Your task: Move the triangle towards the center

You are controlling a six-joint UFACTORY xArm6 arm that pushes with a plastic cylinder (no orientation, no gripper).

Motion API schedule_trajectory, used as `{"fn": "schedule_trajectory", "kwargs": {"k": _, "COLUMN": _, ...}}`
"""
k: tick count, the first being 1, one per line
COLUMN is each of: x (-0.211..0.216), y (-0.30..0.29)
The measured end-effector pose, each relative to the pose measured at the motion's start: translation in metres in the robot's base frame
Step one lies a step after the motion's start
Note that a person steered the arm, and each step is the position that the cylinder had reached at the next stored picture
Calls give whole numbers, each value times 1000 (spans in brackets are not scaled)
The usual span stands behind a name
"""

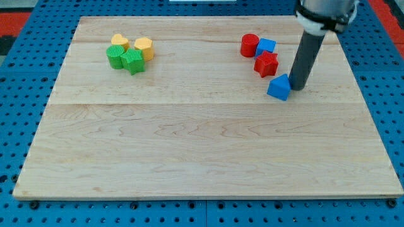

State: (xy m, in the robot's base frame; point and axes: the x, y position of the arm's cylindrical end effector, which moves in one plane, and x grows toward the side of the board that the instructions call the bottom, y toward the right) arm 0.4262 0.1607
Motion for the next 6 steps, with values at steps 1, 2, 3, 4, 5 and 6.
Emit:
{"fn": "schedule_trajectory", "kwargs": {"k": 1, "x": 40, "y": -66}}
{"fn": "schedule_trajectory", "kwargs": {"k": 2, "x": 48, "y": -128}}
{"fn": "schedule_trajectory", "kwargs": {"k": 3, "x": 42, "y": -94}}
{"fn": "schedule_trajectory", "kwargs": {"k": 4, "x": 15, "y": -6}}
{"fn": "schedule_trajectory", "kwargs": {"k": 5, "x": 4, "y": -48}}
{"fn": "schedule_trajectory", "kwargs": {"k": 6, "x": 40, "y": -96}}
